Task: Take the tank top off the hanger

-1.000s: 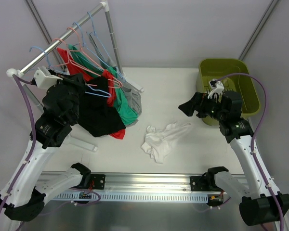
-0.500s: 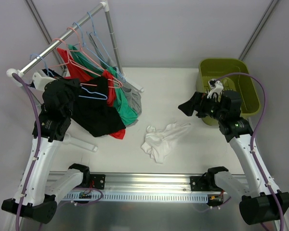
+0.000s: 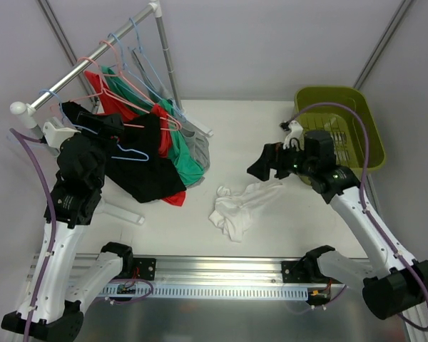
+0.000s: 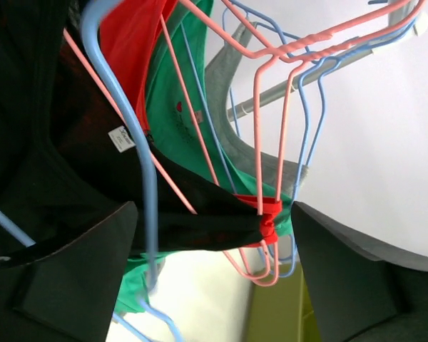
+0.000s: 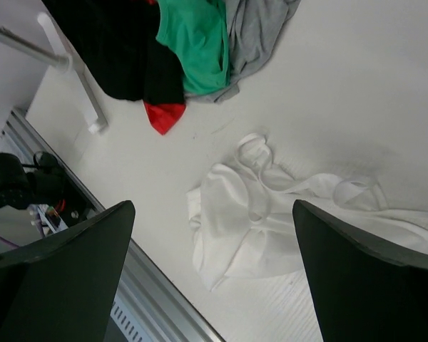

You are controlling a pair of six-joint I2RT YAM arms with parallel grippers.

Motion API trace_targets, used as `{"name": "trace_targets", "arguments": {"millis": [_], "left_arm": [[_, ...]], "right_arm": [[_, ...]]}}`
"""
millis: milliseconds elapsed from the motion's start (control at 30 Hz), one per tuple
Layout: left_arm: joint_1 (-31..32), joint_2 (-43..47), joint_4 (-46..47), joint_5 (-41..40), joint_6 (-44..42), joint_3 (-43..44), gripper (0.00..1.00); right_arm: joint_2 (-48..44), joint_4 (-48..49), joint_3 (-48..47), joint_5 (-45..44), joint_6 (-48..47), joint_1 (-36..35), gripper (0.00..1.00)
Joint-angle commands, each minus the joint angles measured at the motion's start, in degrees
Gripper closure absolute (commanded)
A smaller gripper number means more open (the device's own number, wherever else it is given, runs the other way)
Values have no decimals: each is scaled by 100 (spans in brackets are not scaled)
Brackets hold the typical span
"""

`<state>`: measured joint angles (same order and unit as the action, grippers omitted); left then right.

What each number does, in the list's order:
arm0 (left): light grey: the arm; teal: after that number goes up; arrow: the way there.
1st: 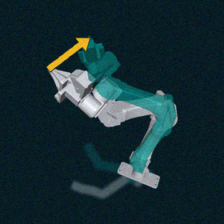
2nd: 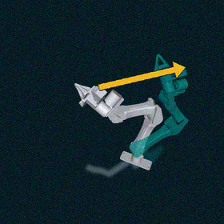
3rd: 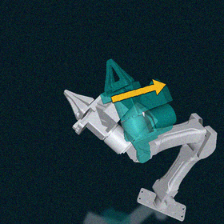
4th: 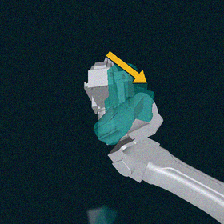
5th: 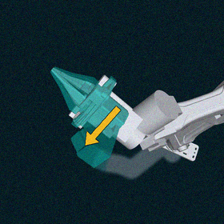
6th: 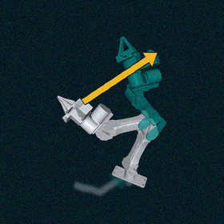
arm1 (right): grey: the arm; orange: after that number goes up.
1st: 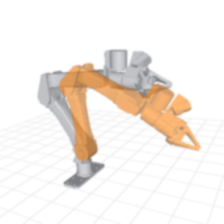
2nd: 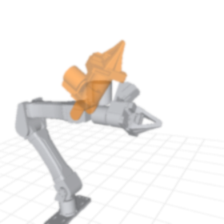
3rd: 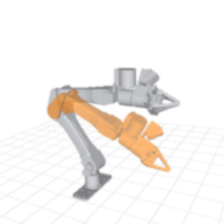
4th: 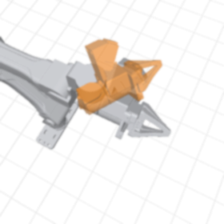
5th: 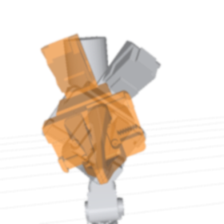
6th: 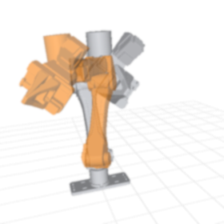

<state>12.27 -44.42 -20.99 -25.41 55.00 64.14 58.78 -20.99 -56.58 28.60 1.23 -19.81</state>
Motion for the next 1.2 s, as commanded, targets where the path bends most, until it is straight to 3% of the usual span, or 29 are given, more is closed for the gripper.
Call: {"name": "trace_targets", "arguments": {"millis": [0, 33, 200, 333, 533, 633, 733, 833, 867, 900, 933, 967, 1167], "left_arm": [[-23, 109, 8, 159, -182, 204, 6], [-23, 162, 8, 220, -366, 309, 1], [-23, 268, 7, 1247, -833, 573, 1], [-23, 355, -19, 2179, -1394, 565, 1], [-23, 926, -63, 3619, -2193, 266, 1], [-23, 1216, -194, 3833, -2458, 222, 1], [-23, 1445, -291, 3754, -2547, 152, 1], [-23, 1603, -283, 4078, -2643, 143, 1], [-23, 1621, -282, 4488, -2696, 169, 1], [-23, 1621, -282, 4718, -2766, 213, 1], [-23, 1630, -282, 4964, -2915, 213, 1], [-23, 1639, -282, 5489, -2995, 204, 1], [-23, 1796, -282, 7224, -3356, -524, 1]], "right_arm": [[378, -563, -240, -774, -633, -566, 1], [449, -668, -205, -960, -642, -855, 1], [862, -731, 225, -2198, -318, -1726, 1], [1493, -696, 454, -2552, -185, -2464, 0], [2408, -204, 683, -2587, 68, -2791, 2], [2909, -133, 622, -2807, 96, -2922, 8], [3314, -124, 499, -2912, 131, -3010, 18], [3491, -72, 463, -3115, 167, -3028, 45], [3482, -54, 472, -3132, 201, -3028, 67], [3404, -45, 463, -3228, 202, -3020, 81], [3342, -45, 455, -3281, 193, -3020, 93], [3254, -45, 437, -3343, 115, -3028, 99], [2244, -537, -274, -3677, -290, -2669, 99]]}}
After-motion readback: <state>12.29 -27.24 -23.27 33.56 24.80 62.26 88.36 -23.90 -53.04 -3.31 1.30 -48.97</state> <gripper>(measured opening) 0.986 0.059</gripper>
